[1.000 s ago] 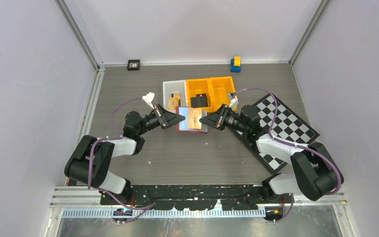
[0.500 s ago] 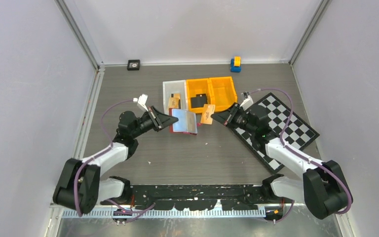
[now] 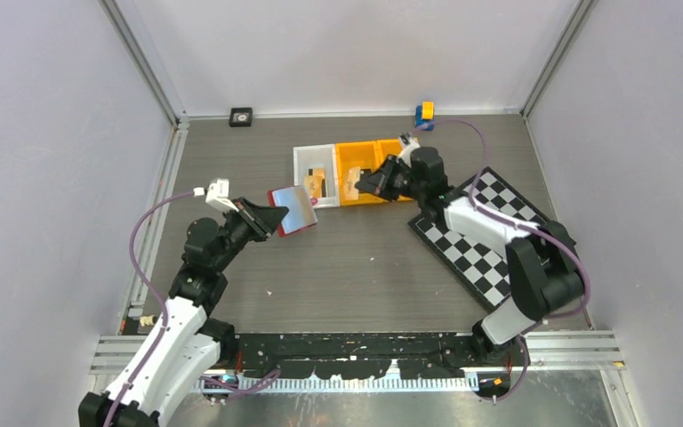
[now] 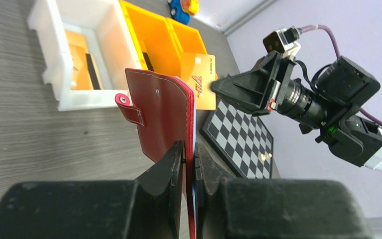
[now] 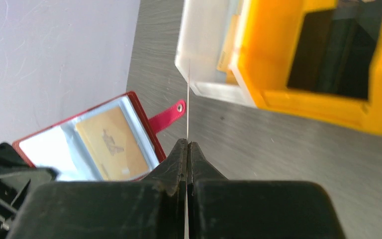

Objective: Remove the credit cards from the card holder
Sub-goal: Place the credit card in the storage box.

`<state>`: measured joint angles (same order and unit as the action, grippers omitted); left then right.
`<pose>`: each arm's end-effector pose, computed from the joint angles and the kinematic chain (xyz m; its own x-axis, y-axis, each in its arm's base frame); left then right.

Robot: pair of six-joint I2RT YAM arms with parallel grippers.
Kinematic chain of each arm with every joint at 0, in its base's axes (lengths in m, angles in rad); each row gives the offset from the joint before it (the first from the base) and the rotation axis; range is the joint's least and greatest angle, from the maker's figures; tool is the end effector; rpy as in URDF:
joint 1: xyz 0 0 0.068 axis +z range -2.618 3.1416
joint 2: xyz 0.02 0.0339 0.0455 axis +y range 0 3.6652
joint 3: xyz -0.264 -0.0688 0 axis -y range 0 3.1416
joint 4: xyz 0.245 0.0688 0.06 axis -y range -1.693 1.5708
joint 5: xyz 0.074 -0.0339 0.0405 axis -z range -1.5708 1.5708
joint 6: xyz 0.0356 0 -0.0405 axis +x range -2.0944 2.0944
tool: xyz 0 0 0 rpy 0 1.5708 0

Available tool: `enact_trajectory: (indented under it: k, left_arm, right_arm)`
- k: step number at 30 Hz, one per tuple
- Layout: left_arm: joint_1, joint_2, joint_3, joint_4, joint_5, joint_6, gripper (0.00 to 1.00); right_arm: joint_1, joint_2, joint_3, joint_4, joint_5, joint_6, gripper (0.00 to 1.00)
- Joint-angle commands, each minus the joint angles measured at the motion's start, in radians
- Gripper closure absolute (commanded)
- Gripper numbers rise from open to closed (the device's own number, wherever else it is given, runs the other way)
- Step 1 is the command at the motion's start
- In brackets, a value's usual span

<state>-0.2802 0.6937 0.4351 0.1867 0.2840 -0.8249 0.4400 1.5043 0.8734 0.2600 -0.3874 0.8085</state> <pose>0.1674 -0.0586 0.2699 -0.4391 -0.6073 -0.6621 0.3117 0.5882 -0.7462 0.2977 0.1550 0.2421 -0.7421 0.3908 -0.5446 -0.2552 0.5866 0.7686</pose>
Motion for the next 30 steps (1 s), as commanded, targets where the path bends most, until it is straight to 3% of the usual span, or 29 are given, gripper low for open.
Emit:
enact_trajectory:
  k: [1,8,17,22,25,30]
  left_arm:
    - [0.006,-0.093,0.008,-0.082,-0.127,0.062,1.00]
    - [0.006,-0.234,0.004,-0.133,-0.181,0.067,1.00]
    - [0.006,-0.298,-0.027,-0.112,-0.168,0.032,1.00]
    - [0.006,-0.284,-0.016,-0.119,-0.160,0.031,1.00]
    - [0.006,-0.275,-0.021,-0.115,-0.163,0.029,1.00]
    - [0.006,-0.271,-0.021,-0.109,-0.140,0.030,1.00]
  right_arm:
    - [0.050,0.131,0.210,-0.054,-0.014,-0.053,0.99]
    - [0.099,0.342,0.480,-0.197,0.038,-0.106,1.00]
    - [0.122,0.585,0.746,-0.316,0.049,-0.145,0.99]
    - [0.121,0.616,0.794,-0.328,0.079,-0.150,0.79]
    - [0.121,0.590,0.810,-0.364,0.088,-0.166,0.56]
    - [0.121,0.471,0.736,-0.414,0.146,-0.172,0.44]
